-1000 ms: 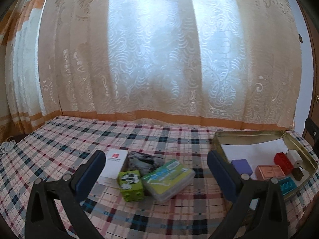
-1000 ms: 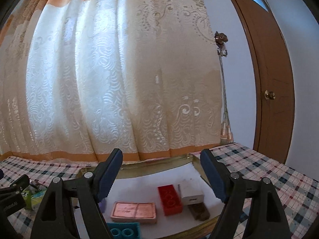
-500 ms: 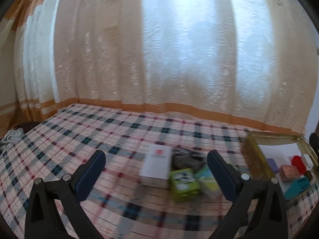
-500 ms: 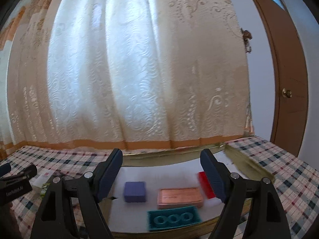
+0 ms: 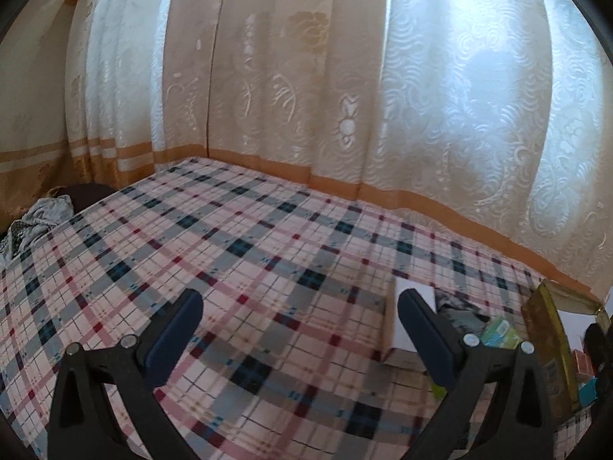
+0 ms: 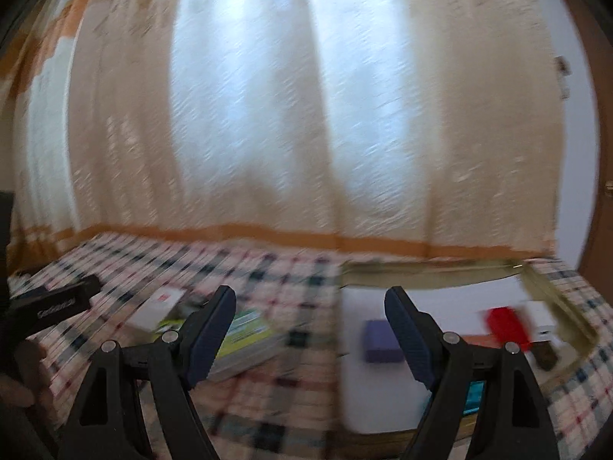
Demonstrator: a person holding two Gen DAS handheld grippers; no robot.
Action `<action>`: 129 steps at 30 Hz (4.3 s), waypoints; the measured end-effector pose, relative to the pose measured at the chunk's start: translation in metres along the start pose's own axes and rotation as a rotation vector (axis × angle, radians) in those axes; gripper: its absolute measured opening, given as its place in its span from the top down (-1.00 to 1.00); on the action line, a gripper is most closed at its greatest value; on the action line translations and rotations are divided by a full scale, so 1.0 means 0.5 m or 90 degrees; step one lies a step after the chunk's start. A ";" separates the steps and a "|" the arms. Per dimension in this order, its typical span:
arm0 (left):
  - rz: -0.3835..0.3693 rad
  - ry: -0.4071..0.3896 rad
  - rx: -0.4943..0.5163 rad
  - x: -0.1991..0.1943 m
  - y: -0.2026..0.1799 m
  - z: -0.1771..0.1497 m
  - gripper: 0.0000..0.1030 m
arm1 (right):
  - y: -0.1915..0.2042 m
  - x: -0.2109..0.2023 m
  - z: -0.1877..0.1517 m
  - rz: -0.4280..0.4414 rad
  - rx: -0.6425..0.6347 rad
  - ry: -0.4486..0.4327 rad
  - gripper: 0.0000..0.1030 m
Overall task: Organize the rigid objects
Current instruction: 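Withdraw both open tools from the tray toward the remaining objects, then grasp the green printed brick with the right tool while the left tool grasps the white box, then carry the white box and green brick toward the gold tin tray with both tools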
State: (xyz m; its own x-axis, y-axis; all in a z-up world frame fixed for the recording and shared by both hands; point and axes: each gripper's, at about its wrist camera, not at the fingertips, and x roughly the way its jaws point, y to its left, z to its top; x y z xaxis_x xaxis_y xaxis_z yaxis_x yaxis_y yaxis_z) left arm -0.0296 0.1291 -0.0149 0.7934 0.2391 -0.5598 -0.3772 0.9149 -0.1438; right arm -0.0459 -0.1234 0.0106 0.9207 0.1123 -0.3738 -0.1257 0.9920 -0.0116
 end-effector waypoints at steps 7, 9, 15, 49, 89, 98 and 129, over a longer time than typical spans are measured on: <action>0.069 0.019 0.005 0.014 0.030 0.005 -0.99 | 0.094 0.035 -0.008 0.119 -0.063 0.078 -0.31; 0.091 0.011 0.013 0.011 0.037 0.008 -0.99 | 0.127 0.054 -0.014 0.136 -0.088 0.114 -0.13; 0.108 0.016 0.004 0.018 0.072 0.013 -0.99 | 0.181 0.115 -0.019 0.168 -0.098 0.195 -0.03; -0.032 0.024 0.182 0.020 -0.069 -0.003 -0.99 | 0.031 0.032 0.012 0.084 -0.003 0.063 0.34; -0.079 -0.066 0.169 -0.032 -0.134 -0.008 0.21 | -0.003 0.011 0.010 0.044 0.021 0.022 0.33; -0.082 -0.063 0.166 -0.034 -0.135 -0.013 0.21 | -0.007 0.004 0.011 0.034 0.022 0.017 0.33; -0.188 -0.070 0.141 -0.065 -0.160 -0.029 0.21 | -0.076 -0.023 0.009 -0.003 -0.011 0.004 0.33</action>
State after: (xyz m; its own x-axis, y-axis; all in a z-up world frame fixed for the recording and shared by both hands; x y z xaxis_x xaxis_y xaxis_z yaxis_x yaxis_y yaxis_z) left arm -0.0320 0.0432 0.0030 0.9032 -0.0224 -0.4287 -0.0221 0.9949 -0.0986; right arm -0.0503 -0.1622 0.0193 0.9187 0.1076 -0.3800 -0.1284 0.9913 -0.0298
